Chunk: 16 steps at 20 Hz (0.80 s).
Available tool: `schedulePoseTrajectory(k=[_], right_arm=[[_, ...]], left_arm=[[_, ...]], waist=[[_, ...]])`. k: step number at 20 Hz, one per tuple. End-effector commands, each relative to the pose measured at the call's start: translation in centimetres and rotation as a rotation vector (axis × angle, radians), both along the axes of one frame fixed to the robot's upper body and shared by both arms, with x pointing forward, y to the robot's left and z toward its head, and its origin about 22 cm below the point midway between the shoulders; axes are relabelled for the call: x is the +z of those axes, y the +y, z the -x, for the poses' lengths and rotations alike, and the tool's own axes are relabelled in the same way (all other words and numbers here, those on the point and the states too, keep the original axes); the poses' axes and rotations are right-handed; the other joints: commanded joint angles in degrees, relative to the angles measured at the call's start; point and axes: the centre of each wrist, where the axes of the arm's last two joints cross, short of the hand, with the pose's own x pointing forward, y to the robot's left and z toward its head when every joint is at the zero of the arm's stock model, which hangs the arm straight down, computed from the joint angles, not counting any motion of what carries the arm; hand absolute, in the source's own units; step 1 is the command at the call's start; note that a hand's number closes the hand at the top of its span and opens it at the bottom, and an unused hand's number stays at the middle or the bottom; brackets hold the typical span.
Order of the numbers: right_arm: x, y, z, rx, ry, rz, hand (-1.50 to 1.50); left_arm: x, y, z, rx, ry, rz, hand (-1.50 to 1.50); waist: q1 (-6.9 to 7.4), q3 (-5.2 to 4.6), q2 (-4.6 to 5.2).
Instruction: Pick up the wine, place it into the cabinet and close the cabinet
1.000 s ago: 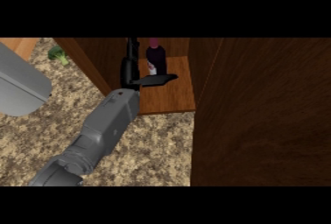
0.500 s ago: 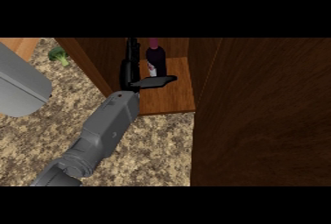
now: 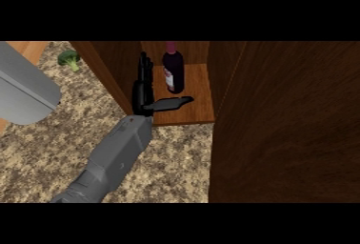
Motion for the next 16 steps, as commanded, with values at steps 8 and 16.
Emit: schedulePoseTrajectory(k=[8, 16], right_arm=[[1.3, -0.8, 1.9, -0.061, -0.024, 0.006, -1.50], [1.3, -1.6, 2.9, -0.069, -0.030, -0.009, -1.50]], left_arm=[[-0.5, -5.6, 9.5, -0.053, 0.000, 0.017, -1.50], [1.1, -6.7, 16.0, -0.076, -0.041, 0.078, -1.50]], waist=[[3.48, -0.01, -0.23], [3.74, 0.02, -0.21]])
